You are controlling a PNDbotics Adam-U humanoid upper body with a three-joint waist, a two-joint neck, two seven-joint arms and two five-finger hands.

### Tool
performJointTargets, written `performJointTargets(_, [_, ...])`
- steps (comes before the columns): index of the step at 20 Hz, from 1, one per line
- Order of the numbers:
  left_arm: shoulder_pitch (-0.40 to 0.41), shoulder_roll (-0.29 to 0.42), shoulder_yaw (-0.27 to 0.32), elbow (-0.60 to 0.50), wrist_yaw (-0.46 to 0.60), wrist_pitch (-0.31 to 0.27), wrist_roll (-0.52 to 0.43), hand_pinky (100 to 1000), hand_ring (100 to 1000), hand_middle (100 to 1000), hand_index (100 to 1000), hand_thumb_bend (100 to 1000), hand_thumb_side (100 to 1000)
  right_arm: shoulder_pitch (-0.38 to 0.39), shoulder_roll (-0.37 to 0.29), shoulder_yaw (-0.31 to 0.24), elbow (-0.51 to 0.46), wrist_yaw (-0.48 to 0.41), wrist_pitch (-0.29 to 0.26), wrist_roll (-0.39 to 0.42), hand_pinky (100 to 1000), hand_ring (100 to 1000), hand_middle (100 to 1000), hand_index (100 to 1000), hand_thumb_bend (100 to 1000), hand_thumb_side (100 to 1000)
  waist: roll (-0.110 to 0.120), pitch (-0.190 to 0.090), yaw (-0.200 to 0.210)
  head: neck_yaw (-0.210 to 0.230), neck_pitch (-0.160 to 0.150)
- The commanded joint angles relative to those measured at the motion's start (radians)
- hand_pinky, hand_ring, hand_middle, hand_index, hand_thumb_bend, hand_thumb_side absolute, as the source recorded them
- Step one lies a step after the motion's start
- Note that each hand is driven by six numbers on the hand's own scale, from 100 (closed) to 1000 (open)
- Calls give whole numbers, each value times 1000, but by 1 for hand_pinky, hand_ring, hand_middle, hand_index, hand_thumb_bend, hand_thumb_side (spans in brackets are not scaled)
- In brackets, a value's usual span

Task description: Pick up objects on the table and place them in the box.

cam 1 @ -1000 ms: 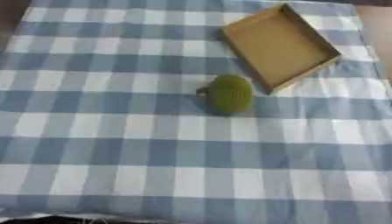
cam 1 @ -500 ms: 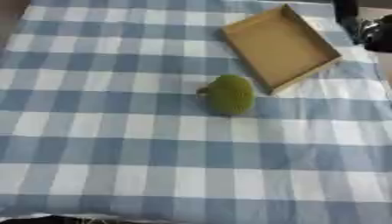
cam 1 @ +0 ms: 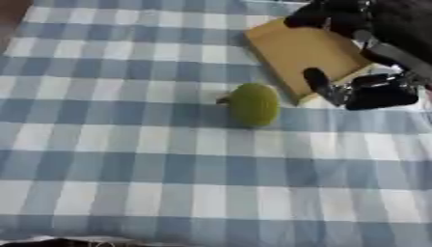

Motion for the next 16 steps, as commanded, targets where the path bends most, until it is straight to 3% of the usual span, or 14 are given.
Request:
performJointTargets(1, [-9,28,4,-15,6,-1,-4,594,603,605,780,196,471,-31,2,23,-13,-40,36,49,943,1000,822,969,100,211,4,-23,0,-2,-10])
performJointTargets(6, [-9,28,3,-15,9,-1,-7,593,603,605,780,194,473,-81,42,67,-13,-108,111,125,967,1000,838,984,100,211,5,-25,-1,-3,-9])
performJointTargets(8, [-8,27,2,-15,9,1,-8,593,602,605,779,193,475,-97,58,80,-2,-122,144,158,974,1000,838,992,100,326,4,-26,-2,-4,-9])
performJointTargets(12, [-6,27,2,-15,10,2,-9,592,602,605,779,192,476,-127,94,88,12,-157,209,224,988,1000,834,999,100,650,4,-26,-4,-2,-7])
performJointTargets(16, [-6,26,2,-15,11,3,-10,592,602,604,778,192,476,-141,121,94,26,-194,271,285,991,1000,838,1000,100,713,4,-26,-6,-1,-6])
